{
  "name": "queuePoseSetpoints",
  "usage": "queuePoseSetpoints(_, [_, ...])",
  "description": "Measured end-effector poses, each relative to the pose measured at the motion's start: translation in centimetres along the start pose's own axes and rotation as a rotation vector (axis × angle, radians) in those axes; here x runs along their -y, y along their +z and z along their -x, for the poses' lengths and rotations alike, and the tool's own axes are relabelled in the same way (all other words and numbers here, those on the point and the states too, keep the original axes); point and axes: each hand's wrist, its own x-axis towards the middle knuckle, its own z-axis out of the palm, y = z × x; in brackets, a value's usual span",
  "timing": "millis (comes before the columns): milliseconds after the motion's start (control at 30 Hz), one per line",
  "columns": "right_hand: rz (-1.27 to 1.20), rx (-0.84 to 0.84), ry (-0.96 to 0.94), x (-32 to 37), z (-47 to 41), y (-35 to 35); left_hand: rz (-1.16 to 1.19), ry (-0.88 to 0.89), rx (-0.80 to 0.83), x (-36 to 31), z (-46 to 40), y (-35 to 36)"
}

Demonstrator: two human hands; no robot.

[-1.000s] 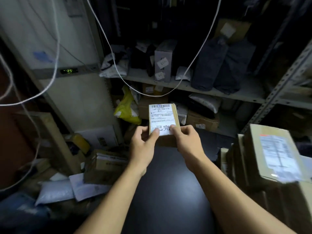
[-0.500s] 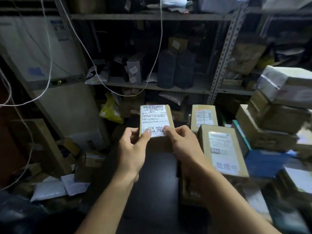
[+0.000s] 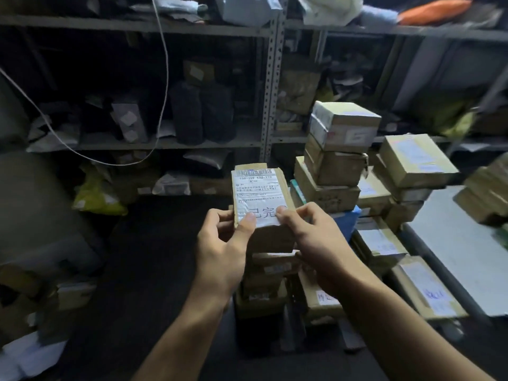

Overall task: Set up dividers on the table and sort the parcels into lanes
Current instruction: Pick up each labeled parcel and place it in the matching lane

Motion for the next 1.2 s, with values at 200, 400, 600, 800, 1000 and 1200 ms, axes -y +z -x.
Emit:
queuePoseSetpoints(200, [-0.025, -0.032, 0.026, -3.2, 0.6, -7.2, 0.013, -0.088, 0.064, 1.6, 3.9, 6.2])
queuePoseSetpoints(400, [0.026, 0.005, 0.040, -6.9, 0.2, -15.3, -0.022, -0.079, 0.068, 4.0, 7.6, 13.3])
queuePoseSetpoints(600, [-0.030, 0.033, 0.049, -10.1, -1.5, -22.9, -0.052, -0.107, 0.071, 6.8, 10.2, 20.6])
queuePoseSetpoints(800, [-0.017, -0.017, 0.106, -12.8, -5.7, -28.9, -0.097, -0.190, 0.080, 10.9, 9.6, 28.0])
queuePoseSetpoints(1000, [0.031, -0.044, 0.131, -14.5, -11.1, -32.2, -0.173, -0.299, 0.102, 13.4, 6.0, 33.4])
queuePoseSetpoints(1200, [0.158, -0.014, 0.127, -15.9, -15.3, -33.2, -0.235, -0.364, 0.076, 16.0, 3.4, 35.9])
